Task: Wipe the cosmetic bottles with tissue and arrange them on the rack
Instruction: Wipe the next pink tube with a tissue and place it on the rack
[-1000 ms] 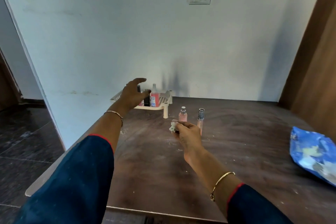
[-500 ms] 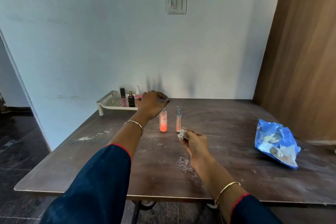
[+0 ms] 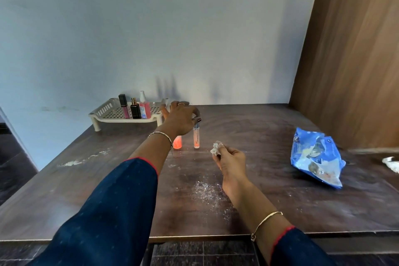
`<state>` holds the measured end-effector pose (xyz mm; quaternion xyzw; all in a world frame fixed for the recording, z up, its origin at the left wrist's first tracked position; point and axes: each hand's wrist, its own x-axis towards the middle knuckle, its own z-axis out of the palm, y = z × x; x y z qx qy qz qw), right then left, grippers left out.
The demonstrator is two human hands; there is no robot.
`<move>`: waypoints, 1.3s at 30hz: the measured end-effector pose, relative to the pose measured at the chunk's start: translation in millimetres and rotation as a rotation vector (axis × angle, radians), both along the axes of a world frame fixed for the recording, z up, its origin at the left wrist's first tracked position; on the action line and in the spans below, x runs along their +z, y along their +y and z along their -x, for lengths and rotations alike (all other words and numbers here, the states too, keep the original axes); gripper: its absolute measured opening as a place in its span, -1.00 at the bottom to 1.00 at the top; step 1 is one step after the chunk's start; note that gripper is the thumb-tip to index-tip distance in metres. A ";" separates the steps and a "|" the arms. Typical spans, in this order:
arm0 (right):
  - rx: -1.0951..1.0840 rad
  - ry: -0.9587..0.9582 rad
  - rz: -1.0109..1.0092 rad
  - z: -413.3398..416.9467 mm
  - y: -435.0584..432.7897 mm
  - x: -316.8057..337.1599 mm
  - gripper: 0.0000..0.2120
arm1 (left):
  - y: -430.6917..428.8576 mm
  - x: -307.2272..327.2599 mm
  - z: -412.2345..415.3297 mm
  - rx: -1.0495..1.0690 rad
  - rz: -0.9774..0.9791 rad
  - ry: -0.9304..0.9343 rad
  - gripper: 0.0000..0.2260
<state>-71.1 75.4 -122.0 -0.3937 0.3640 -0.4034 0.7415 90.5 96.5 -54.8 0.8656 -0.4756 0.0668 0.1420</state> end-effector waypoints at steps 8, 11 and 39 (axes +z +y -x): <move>0.015 -0.037 -0.014 0.5 -2.9 -5.0 -0.90 | 2.6 -5.2 3.0 0.024 0.007 -0.074 -0.77; 0.020 -0.042 -0.007 1.5 -1.4 -4.8 -0.92 | 4.5 -4.6 6.8 0.019 0.033 -0.091 -0.74; 0.041 0.070 0.549 21.4 39.9 10.2 -0.91 | 88.6 -14.8 64.1 -0.215 0.350 0.438 -0.84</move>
